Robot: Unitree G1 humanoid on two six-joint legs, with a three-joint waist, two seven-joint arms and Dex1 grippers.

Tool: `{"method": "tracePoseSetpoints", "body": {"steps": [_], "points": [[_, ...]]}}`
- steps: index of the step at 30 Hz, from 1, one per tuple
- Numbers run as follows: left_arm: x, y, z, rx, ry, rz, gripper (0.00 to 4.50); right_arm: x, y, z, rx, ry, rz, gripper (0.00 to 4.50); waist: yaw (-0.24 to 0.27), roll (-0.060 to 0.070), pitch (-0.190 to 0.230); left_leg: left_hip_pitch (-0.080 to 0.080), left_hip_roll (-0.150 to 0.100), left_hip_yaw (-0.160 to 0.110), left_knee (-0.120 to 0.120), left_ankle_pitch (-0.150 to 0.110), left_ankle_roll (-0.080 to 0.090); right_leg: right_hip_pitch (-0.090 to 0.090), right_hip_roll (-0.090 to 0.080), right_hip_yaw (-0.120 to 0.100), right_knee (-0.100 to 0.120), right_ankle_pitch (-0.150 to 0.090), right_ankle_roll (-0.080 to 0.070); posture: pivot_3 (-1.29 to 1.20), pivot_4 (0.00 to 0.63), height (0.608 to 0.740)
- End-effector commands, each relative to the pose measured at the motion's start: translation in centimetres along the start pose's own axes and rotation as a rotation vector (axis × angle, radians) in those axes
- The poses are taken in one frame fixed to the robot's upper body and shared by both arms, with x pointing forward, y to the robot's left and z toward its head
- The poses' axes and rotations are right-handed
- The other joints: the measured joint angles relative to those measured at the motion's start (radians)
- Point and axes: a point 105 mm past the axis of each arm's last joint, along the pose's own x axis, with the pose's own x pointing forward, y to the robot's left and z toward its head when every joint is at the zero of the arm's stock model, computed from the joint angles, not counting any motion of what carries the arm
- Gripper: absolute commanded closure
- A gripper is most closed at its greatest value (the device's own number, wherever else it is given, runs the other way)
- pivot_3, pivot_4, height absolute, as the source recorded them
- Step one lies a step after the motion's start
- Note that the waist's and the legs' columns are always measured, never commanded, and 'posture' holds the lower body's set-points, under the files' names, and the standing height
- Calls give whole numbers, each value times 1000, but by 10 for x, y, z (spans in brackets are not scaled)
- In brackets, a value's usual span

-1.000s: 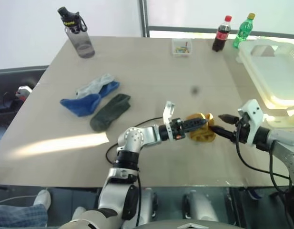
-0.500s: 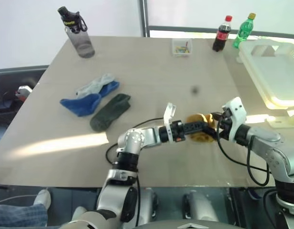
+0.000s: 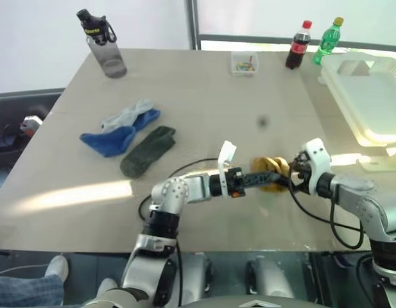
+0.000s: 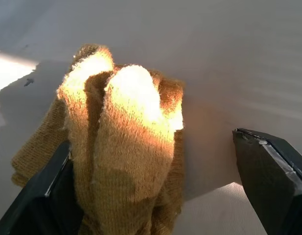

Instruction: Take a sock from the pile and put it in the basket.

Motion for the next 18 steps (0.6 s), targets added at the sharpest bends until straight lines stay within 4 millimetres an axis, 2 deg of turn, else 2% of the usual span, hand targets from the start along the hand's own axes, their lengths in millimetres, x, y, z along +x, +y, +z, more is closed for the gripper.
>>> {"method": "tracePoseSetpoints", "body": {"steps": [1, 4, 10, 13, 14, 16, 17, 18], "points": [[-10, -20, 14, 224, 1, -4, 1265, -2, 4, -5, -62, 19, 10, 47, -1, 0, 0, 0, 0, 0, 0, 0, 0, 0, 0, 0, 0, 0, 0, 0, 150, 740], [-22, -21, 20, 448, 55, 100, 1265, -1, 10, -12, -119, 24, 39, 47, 0, 0, 0, 0, 0, 0, -1, 0, 0, 0, 0, 0, 0, 0, 0, 0, 150, 740], [-53, 2, 29, 788, 209, 358, 1265, 7, 20, -22, -241, 14, 96, 47, 0, 0, 0, 1, 0, 0, -1, 0, 0, 1, 0, 0, -2, 0, 0, 0, 150, 740], [-63, 6, 34, 877, 254, 415, 1265, 10, 20, -29, -270, 22, 109, 945, 0, 0, 0, 2, 1, 0, -2, 0, 0, 1, 0, 0, -2, 0, 0, 0, 150, 740], [-65, 5, 36, 895, 255, 421, 1265, 11, 20, -31, -272, 25, 110, 1492, 0, 0, 0, 2, 1, 0, -3, 0, 0, 1, 0, 0, -2, 0, 0, 0, 150, 740], [-67, 1, 42, 923, 246, 422, 1265, 12, 20, -34, -270, 37, 120, 2203, 0, 0, 0, 2, 1, 0, -2, 0, 0, 1, 0, 0, -2, 0, 0, 0, 150, 740], [-69, -1, 45, 941, 241, 425, 1265, 13, 21, -36, -269, 42, 123, 2776, 0, 0, 0, 2, 1, 0, -2, 0, 0, 1, 0, 0, -2, 0, 0, 0, 150, 740], [-70, -3, 48, 956, 234, 425, 1265, 14, 21, -37, -269, 45, 127, 2916, 0, 0, 0, 2, 1, 0, -2, 0, 0, 1, 0, 0, -2, 0, 0, 0, 150, 740]]}}
